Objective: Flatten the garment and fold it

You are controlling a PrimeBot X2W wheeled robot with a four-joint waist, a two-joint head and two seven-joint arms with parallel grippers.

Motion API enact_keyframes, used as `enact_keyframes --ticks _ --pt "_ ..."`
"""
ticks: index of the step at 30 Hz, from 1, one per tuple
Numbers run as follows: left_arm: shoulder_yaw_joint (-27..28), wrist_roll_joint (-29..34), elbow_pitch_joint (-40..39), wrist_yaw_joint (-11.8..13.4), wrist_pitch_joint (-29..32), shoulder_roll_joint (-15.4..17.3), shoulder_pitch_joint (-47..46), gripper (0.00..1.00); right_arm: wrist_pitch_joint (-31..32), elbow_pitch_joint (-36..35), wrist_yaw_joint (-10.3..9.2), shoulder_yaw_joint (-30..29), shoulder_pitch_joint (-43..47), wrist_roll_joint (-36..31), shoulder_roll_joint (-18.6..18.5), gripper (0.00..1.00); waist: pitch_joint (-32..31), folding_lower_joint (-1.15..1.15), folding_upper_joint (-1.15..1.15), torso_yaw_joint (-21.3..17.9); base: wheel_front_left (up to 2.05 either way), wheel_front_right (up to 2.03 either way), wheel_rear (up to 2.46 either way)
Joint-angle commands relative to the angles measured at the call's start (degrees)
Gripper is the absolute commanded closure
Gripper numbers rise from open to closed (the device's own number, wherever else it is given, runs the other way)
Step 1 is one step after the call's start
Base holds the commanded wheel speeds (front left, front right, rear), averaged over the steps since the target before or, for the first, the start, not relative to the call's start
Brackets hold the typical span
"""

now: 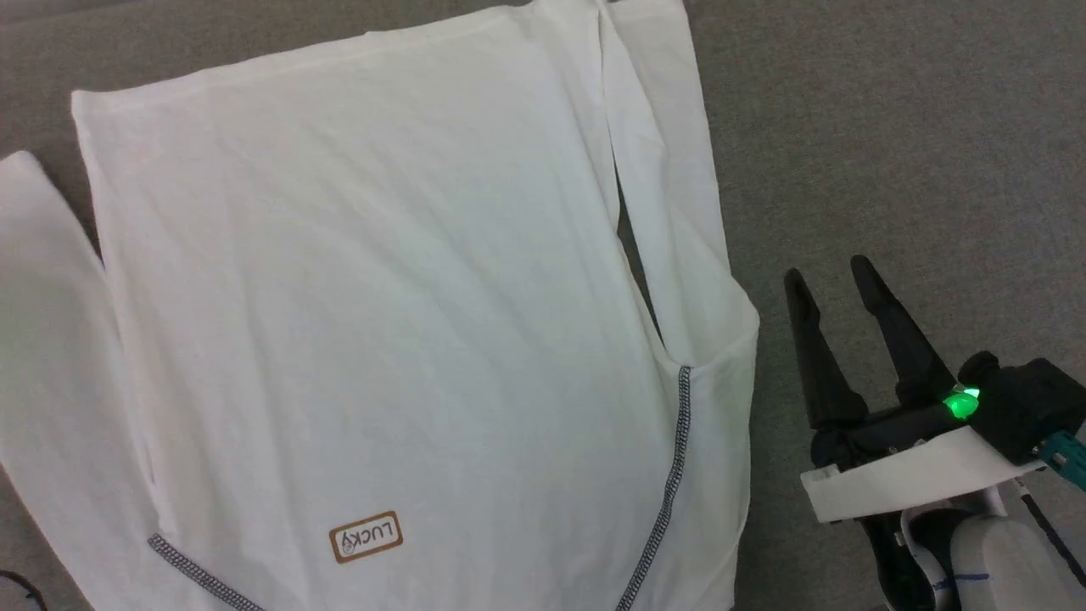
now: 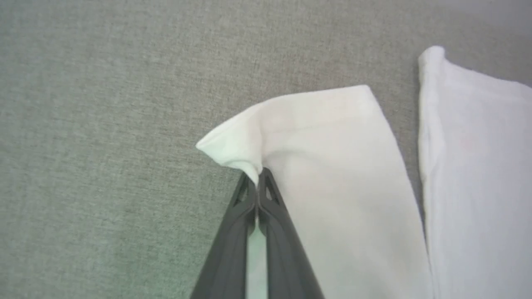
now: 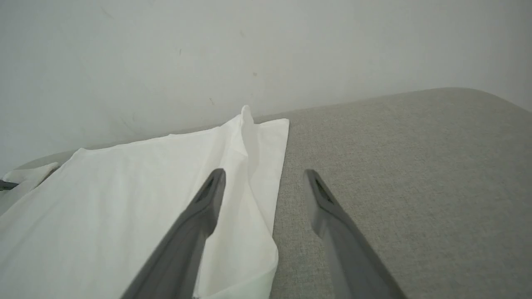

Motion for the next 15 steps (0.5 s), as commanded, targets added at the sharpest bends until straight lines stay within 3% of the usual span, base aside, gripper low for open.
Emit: enact_keyframes --ticks 1,9,15 --pt "-1.3 1.2 -0.2 -0.6 -2.8 -2.1 1.2 1.0 0.1 0.5 -0.04 -0.6 -0.4 -0.3 0.2 0.0 -4.4 -0.01 0.0 2.2 0.0 0.0 0.0" --pt "-4.1 4.9 -4.7 -2.5 -10.9 -3.6 -0.8 1.0 2.3 0.7 -0.04 -5.3 2.9 -1.2 0.2 0.0 -14.4 -0.01 0.0 6.2 0.0 0.0 0.0" --pt "-7.6 6.6 -12.1 -4.0 -15.7 -7.5 -0.3 1.0 3.9 -0.7 -0.04 -9.6 5.8 -1.7 0.2 0.0 -18.6 -0.01 0.0 8.4 0.0 0.0 0.0"
